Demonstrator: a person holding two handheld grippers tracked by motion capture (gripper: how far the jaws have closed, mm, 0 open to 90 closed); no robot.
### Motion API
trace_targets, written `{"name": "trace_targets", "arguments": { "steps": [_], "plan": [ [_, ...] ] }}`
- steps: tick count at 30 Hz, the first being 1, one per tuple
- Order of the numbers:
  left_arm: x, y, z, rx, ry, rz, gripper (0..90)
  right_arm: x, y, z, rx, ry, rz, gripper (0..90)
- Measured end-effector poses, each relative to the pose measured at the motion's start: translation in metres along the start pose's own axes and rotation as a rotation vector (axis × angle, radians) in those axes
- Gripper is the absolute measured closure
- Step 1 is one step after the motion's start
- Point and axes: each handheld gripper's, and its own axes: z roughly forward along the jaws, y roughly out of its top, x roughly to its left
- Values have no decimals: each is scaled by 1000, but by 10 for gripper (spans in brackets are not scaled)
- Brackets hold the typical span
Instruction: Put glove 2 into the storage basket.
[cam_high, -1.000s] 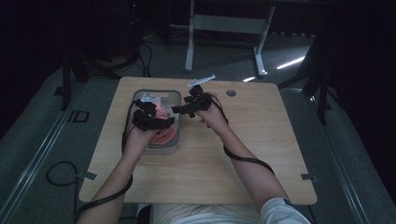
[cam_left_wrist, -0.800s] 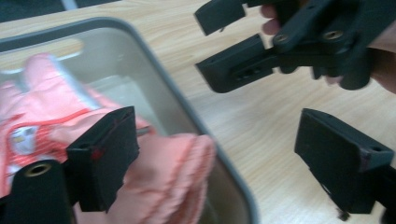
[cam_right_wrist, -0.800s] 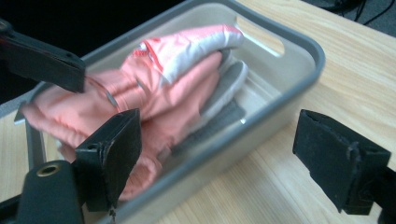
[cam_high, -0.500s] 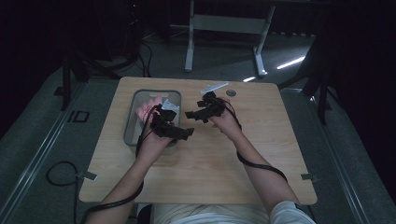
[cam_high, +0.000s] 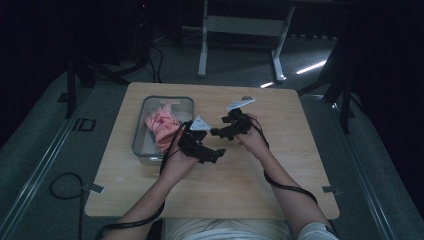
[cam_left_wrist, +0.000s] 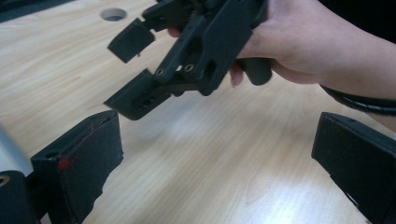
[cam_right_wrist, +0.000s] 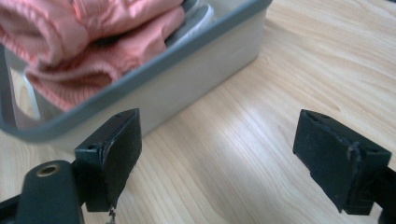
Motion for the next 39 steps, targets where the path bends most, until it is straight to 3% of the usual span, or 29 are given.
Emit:
{"name": "trace_targets", "arguments": {
  "steps": [3, 6, 10, 12, 20, 27, 30, 32, 39],
  "plan": [
    [-4, -2, 6, 3, -27, 12, 15, -3, -7, -2, 5, -4, 5, 150],
    [-8, -4, 10, 10, -27, 37, 15, -5, -13, -4, 9, -6, 5, 149],
    [-14, -9, 16, 12, -38, 39, 15, -7, -21, -7, 6, -7, 1, 148],
    [-18, -12, 19, 11, -23, 63, 15, -7, -27, -9, 3, -4, 3, 148],
    [-24, -21, 25, 6, -43, 60, 15, -7, -45, -12, 17, -4, -1, 144],
    [-32, -38, 36, 29, -62, 95, 15, -7, -67, -21, 7, -21, 7, 144],
    [-39, -44, 39, 41, -36, 128, 15, -7, -73, -26, -3, -24, 12, 143],
    [-43, -48, 43, 48, -46, 146, 15, -5, -78, -29, -12, -29, 14, 143],
    [-45, -66, 56, 76, -77, 149, 15, -6, -96, -35, 2, -48, 16, 144]
  ]
}}
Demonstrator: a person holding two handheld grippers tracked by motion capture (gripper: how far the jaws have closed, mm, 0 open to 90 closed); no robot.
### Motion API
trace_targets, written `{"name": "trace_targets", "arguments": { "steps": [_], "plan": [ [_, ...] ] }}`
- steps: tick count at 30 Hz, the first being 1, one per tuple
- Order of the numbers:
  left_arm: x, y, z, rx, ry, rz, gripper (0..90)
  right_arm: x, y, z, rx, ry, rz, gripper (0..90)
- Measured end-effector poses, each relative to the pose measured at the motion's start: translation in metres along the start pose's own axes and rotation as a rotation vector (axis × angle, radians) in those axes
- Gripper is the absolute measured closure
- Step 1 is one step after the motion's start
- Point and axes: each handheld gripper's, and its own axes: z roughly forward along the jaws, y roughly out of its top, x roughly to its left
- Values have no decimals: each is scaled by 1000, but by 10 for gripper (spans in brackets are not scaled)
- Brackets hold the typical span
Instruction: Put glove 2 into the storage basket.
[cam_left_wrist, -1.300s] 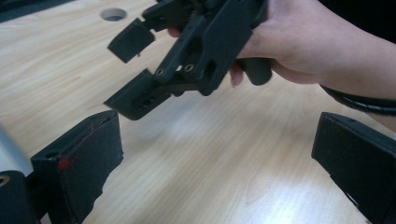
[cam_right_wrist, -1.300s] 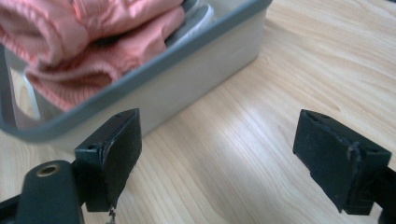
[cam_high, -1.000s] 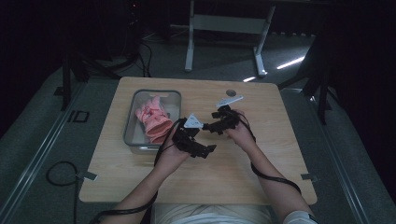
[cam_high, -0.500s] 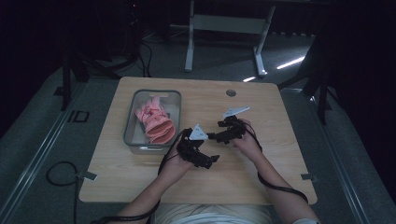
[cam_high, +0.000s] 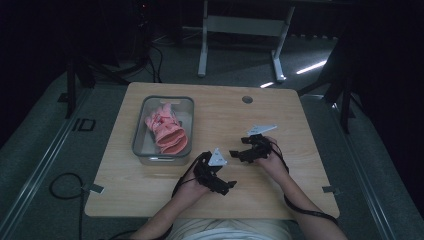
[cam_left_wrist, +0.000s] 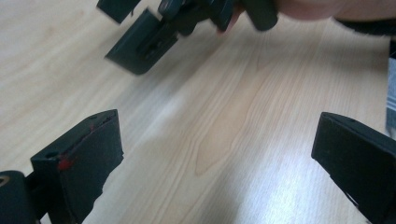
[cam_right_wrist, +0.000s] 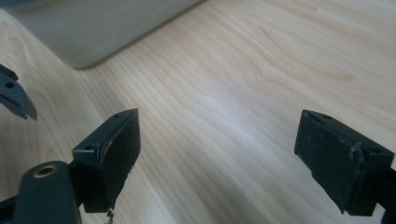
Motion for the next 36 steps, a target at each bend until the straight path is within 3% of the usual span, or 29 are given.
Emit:
{"name": "trace_targets", "arguments": {
  "steps": [10, 12, 20, 23, 36],
  "plan": [
    [-1, -12, 10, -3, 5, 28, 16, -3, -21, -4, -16, -30, 6, 147],
    [-1, -14, 10, -10, 24, 50, 15, -2, -24, -6, -27, -41, 1, 147],
    [-1, -20, 12, -12, 26, 57, 16, -6, -34, -8, -52, -77, 3, 148],
    [-3, -22, 16, 9, 28, 72, 16, -10, -37, -13, -61, -96, 13, 148],
    [3, -28, 13, 3, 46, 47, 16, -27, -47, -18, -50, -139, 45, 148]
  ]
}}
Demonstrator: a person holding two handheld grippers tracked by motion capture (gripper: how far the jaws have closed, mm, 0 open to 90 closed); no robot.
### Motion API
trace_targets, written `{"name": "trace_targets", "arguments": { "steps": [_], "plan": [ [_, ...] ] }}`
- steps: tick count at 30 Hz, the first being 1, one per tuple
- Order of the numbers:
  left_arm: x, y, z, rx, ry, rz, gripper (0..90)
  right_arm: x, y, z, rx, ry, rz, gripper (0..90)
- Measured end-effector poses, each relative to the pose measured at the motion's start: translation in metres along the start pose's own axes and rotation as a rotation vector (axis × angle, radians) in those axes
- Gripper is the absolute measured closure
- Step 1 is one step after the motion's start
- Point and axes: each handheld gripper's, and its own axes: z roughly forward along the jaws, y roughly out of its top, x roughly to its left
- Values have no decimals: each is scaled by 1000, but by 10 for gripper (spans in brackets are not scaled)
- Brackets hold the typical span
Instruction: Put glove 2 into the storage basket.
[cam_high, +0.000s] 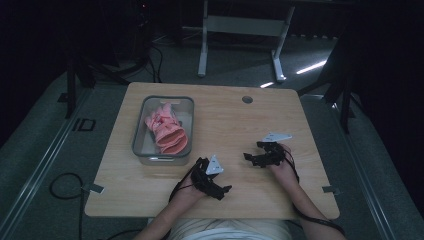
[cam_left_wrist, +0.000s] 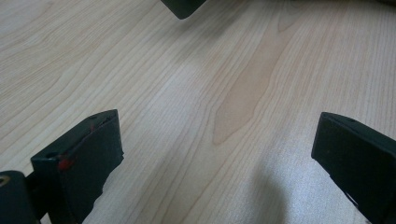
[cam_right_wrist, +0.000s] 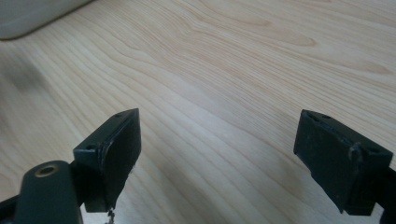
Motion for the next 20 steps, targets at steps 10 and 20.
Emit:
{"name": "trace_targets", "arguments": {
  "steps": [10, 20],
  "plan": [
    [1, -2, 0, -3, 9, -8, 16, -7, -2, -2, -10, 2, 25, 149],
    [0, -2, 1, -3, 5, -4, 15, -7, -1, -2, -10, -5, 18, 149]
  ]
}}
